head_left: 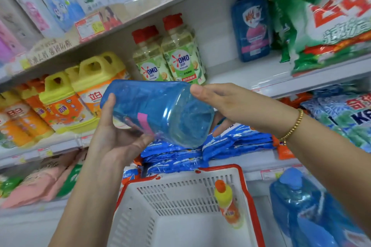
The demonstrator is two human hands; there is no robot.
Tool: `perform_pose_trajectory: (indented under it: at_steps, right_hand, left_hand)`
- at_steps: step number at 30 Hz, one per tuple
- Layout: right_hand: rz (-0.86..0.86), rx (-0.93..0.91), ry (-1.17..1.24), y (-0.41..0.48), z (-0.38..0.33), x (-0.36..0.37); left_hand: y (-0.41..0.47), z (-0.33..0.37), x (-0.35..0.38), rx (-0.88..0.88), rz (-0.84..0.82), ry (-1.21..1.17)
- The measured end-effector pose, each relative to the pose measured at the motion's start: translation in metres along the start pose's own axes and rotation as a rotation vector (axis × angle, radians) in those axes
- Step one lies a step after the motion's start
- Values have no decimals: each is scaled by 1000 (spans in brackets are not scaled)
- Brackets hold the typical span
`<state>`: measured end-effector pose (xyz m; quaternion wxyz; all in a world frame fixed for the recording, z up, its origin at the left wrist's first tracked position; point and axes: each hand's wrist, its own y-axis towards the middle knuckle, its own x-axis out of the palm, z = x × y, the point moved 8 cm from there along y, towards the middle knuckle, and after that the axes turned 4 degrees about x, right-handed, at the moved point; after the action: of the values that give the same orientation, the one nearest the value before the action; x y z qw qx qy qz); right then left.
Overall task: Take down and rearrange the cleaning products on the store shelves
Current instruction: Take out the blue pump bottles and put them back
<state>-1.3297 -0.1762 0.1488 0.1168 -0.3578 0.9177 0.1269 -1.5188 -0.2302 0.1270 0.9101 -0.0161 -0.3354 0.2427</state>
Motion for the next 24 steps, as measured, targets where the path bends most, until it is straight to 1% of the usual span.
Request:
perform_pose_trajectory:
  at_steps: [4, 7, 9, 11, 13, 15, 17, 19, 20, 22, 24]
  right_hand:
    - [34, -38, 86, -2, 17, -36]
    - [110, -83, 196, 3, 30, -67]
    - [228, -101, 199, 7, 42, -96]
    - [400, -125, 65, 7, 55, -128]
    - [548, -148, -132, 3, 63, -155]
    - [589, -154, -356, 3, 68, -166]
    - [586, -153, -564, 8, 70, -166]
    - [599, -106, -751, 15, 81, -171]
    - [616, -58, -819, 19, 90, -177]
    - [663, 11, -904, 23, 108, -188]
    - [719, -17, -986, 27, 119, -193]
  left_hand:
    - [12, -4, 37, 43, -53, 66]
    - [26, -6, 69, 177, -52, 115]
    - [34, -7, 96, 300, -96, 140]
    - [37, -8, 119, 457, -118, 204]
    - [37, -7, 135, 628, -113, 266]
    - [39, -3, 146, 804, -70, 366]
    - [40, -6, 160, 932, -9, 594]
    - [46, -15, 177, 1017, -15, 812]
    - [51, -20, 185, 1038, -37, 876]
    - [64, -27, 198, 1041, -95, 923]
    - [77, -27, 212, 1047, -148, 923]
